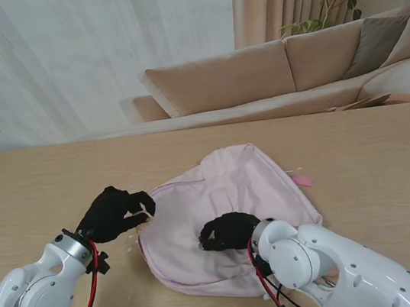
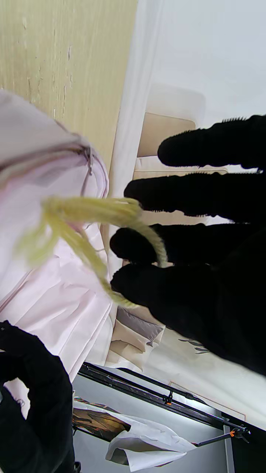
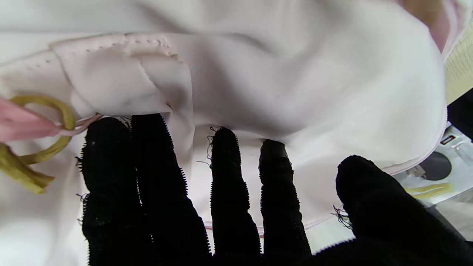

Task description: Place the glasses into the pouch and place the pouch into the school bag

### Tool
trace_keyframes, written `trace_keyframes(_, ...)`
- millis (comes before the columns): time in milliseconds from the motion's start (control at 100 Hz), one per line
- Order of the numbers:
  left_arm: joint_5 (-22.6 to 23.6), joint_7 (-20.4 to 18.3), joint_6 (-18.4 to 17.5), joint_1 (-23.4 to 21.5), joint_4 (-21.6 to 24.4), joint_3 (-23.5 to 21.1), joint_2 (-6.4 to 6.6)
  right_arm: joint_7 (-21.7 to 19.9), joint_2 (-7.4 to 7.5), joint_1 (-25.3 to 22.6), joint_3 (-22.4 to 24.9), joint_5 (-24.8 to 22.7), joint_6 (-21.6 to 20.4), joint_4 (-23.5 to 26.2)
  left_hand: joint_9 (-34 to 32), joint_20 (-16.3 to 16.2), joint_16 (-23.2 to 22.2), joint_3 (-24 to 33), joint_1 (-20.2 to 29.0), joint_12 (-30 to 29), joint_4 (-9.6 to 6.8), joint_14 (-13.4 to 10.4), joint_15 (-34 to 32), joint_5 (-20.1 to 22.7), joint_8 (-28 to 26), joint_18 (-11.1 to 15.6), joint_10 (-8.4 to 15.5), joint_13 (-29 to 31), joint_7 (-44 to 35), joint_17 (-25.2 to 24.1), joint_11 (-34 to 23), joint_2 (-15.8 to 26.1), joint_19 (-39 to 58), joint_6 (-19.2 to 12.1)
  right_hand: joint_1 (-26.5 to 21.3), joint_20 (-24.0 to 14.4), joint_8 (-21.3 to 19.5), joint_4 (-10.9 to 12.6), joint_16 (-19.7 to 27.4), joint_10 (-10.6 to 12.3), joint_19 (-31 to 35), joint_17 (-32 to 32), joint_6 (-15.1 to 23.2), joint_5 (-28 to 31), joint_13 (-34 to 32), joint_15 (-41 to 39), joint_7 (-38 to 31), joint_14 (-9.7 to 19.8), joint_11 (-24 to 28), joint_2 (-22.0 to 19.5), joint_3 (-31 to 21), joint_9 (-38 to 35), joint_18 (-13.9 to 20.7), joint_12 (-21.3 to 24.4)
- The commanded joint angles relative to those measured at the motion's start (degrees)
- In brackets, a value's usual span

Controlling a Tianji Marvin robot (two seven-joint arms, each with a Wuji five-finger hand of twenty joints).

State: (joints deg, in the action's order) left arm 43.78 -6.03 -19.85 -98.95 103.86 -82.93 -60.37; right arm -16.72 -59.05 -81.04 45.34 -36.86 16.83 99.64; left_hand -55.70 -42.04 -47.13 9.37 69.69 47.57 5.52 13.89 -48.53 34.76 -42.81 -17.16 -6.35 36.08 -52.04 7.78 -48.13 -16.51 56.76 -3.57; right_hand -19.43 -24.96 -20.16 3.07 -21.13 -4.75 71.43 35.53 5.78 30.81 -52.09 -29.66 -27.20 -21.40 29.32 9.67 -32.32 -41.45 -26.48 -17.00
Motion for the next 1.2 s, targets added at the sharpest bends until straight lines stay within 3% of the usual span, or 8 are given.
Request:
trace_keyframes(0, -0.21, -0.74, 0.15, -0.26, 0.26, -0.24, -0.36, -0.9, -1.15, 0.37, -0.11, -0.37, 0.58, 0.41, -0.77, -1.54, -1.01, 0.49, 3.26, 0.71, -1.89, 0.47, -0.44, 2.28, -2.8, -0.68, -0.73, 0.05, -3.39, -0.6, -1.03, 4.88, 0.77, -3.84, 1.92, 0.94, 0.92, 1.07, 1.65, -0.14, 0.64, 0.88, -1.08, -0.85, 0.6, 3.22, 0.02, 5.28, 1.14, -0.67, 0.97, 1.64, -2.4, -0.37)
trace_keyframes(150, -0.32, -0.49, -0.74, -1.68, 0.91, -1.57, -0.41, 1.27, -1.78, 1.32, 0.78, -2.68, 1.4, 1.64, -0.77, -1.55, -1.01, 0.48, 3.23, 0.74, -1.88, 0.5, -0.45, 2.34, -2.72, -0.67, -0.75, 0.03, -3.38, -0.62, -1.0, 4.86, 0.78, -3.79, 0.72, -0.32, 0.6, 1.37, 0.06, 0.47, 3.42, -0.28, -0.7, -1.08, 0.87, 1.19, -0.48, 7.21, 3.32, 0.03, 1.22, 2.29, -0.28, -1.31)
trace_keyframes(280, 0.16, 0.21, -1.65, -3.33, 1.81, -2.75, -0.51, 3.06, -2.29, 3.73, 0.69, -5.39, 1.01, 0.88, -0.82, -1.55, -1.0, 0.49, 3.22, 0.71, -1.88, 0.5, -0.44, 2.38, -2.66, -0.68, -0.71, 0.05, -3.35, -0.62, -0.94, 4.81, 0.76, -3.77, -1.15, -7.79, -1.23, 1.56, -4.15, 2.15, 5.89, -7.27, 0.5, -2.55, 7.43, -2.5, -1.03, 9.92, 6.83, 0.72, 1.03, 5.78, 5.53, -3.77)
trace_keyframes(440, 0.57, 1.01, -2.67, -5.56, 2.75, -3.98, -0.63, 2.79, -2.18, 8.96, -1.58, -8.04, -5.51, -3.64, -0.73, -1.55, -0.95, 0.49, 3.22, 0.65, -1.88, 0.46, -0.34, 2.29, -2.58, -0.68, -0.78, -0.02, -3.26, -0.62, -0.8, 4.83, 0.76, -3.78, -4.66, -6.18, -1.92, 1.63, 0.89, 6.72, -7.95, -22.6, 5.52, -5.91, 20.95, 7.26, 0.31, 16.03, 1.78, 2.8, -1.39, 12.31, 12.18, -1.89)
trace_keyframes(620, 1.06, 2.55, -3.9, -8.44, 3.54, -5.08, -0.86, 0.36, -1.49, 15.13, -7.31, -10.76, -11.22, -9.34, -0.67, -1.55, -0.86, 0.49, 3.2, 0.53, -1.88, 0.58, -0.17, 2.34, -2.29, -0.68, -0.76, -0.12, -3.08, -0.62, -0.46, 4.77, 0.75, -3.74, -7.05, -2.68, -1.62, 1.77, 5.23, 10.5, -19.65, -31.29, 11.66, -7.0, 28.57, 13.98, 1.74, 20.65, -3.12, 5.11, -8.52, 16.04, 15.84, 1.33)
trace_keyframes(760, 0.99, 2.85, -4.68, -9.75, 3.85, -5.67, -0.92, -0.16, -1.29, 18.55, -11.76, -10.82, -13.9, -13.38, -0.79, -1.55, -0.69, 0.53, 3.26, 0.36, -1.89, 0.7, 0.1, 2.41, -1.96, -0.68, -0.93, -0.07, -2.92, -0.62, -0.06, 4.68, 0.75, -3.54, -6.55, -1.15, -1.12, 1.6, 6.25, 12.56, -22.89, -32.72, 13.98, -5.95, 29.79, 15.21, 1.87, 21.71, -5.32, 5.05, -10.94, 15.88, 16.9, 2.57)
trace_keyframes(930, 1.05, 2.88, -5.1, -10.76, 4.29, -5.84, -0.92, -0.8, -1.63, 23.67, -18.29, -8.66, -14.13, -18.28, -0.88, -1.55, -0.58, 0.52, 3.24, 0.27, -1.89, 0.89, 0.25, 2.44, -1.71, -0.68, -0.98, -0.03, -2.87, -0.62, 0.15, 4.52, 0.75, -3.5, -4.42, -0.3, 0.74, 0.55, 7.19, 13.85, -24.46, -33.72, 14.87, -6.63, 31.58, 16.42, 3.96, 20.77, -8.84, 3.66, -8.11, 15.94, 16.03, 4.12)
trace_keyframes(1190, 1.55, 2.68, -4.59, -11.29, 4.61, -5.5, -0.86, -2.93, -4.68, 29.89, -24.38, 4.03, -5.52, -25.07, -0.94, -1.55, 0.02, 0.66, 3.16, -0.88, -1.88, 0.97, 1.17, 2.58, -0.09, -0.66, -1.2, -0.2, -2.24, -0.63, 2.59, 4.26, 0.73, -3.27, -0.28, -0.65, 4.03, 0.17, 6.85, 13.63, -22.13, -30.86, 13.02, -13.46, 30.4, 16.14, 10.09, 14.8, -11.7, -3.08, 2.37, 16.76, 9.23, 5.21)
